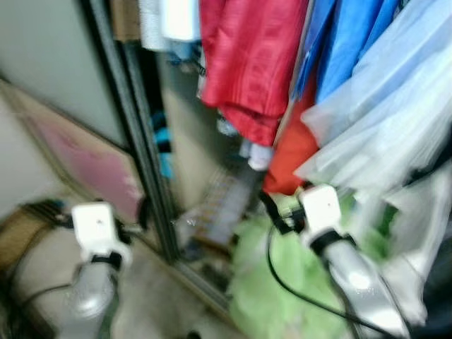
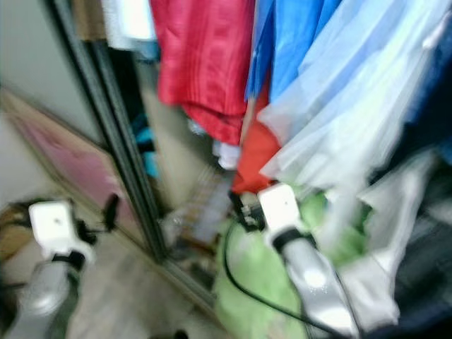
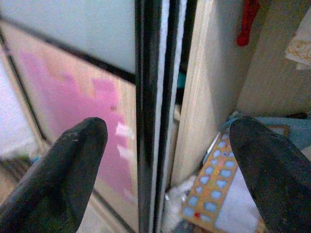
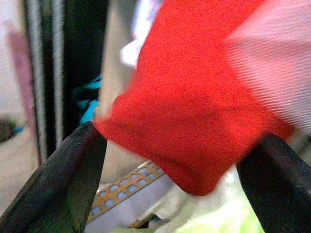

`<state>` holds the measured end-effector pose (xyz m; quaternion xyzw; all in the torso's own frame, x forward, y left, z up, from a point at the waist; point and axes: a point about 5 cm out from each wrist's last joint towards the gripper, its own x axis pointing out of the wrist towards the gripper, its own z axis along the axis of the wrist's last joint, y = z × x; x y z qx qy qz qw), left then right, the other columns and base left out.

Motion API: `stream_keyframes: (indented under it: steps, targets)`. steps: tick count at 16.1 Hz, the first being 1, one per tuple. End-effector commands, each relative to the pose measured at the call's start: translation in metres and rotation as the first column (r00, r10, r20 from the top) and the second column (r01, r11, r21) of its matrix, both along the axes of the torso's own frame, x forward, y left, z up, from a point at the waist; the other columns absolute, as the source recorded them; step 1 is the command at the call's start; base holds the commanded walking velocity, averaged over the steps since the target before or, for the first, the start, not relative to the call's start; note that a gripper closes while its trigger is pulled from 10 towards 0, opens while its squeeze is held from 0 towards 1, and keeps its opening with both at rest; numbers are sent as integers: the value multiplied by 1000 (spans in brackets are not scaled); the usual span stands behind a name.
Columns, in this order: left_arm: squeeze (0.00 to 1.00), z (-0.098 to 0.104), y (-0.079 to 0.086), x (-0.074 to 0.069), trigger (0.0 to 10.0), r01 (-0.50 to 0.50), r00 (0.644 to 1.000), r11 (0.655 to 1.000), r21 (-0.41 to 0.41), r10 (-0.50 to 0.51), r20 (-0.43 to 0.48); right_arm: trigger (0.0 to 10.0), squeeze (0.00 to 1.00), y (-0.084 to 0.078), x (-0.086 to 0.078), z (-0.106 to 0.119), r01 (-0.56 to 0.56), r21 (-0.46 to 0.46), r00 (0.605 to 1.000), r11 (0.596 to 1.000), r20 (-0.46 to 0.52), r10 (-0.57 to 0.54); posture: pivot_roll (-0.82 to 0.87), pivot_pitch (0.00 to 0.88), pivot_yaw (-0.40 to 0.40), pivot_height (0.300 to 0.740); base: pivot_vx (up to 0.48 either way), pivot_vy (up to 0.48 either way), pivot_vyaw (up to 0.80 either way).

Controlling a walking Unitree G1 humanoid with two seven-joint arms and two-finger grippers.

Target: Clean up the room

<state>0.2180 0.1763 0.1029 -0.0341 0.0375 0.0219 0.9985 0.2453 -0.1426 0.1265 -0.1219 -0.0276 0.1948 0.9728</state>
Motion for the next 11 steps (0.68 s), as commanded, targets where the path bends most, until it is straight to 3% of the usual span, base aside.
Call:
stream_keyframes:
  steps: [1, 4, 5, 8, 11]
  targets:
    - [0, 1, -1, 0, 10000, 11, 1000, 1000, 0, -11, -4, 10000, 0, 9, 1, 6, -50, -8, 998, 999, 41, 51, -36, 0, -17, 740, 0, 0, 800]
    - [0, 2, -7, 2, 10000, 41, 999, 999, 1, -41, -9, 10000, 0, 12, 3, 2, -62, 17, 998, 998, 12, 62, -30, 0, -18, 740, 0, 0, 800]
    - [0, 2, 0, 0, 10000, 0, 1000, 1000, 2, 0, -12, 10000, 0, 10, 2, 0, -53, 31, 999, 998, -3, 53, -35, 0, -17, 740, 0, 0, 800]
    - [0, 0, 2, -1, 10000, -11, 1000, 1000, 13, 12, -19, 10000, 0, -1, 1, -10, 53, 104, 995, 993, -93, -44, -26, 0, -31, 740, 0, 0, 800]
    - [0, 5, -4, 6, 10000, 3, 1000, 1000, 10, -3, -1, 10000, 0, -1, 12, -7, 69, 114, 995, 991, -81, -60, -28, 0, -24, 740, 0, 0, 800]
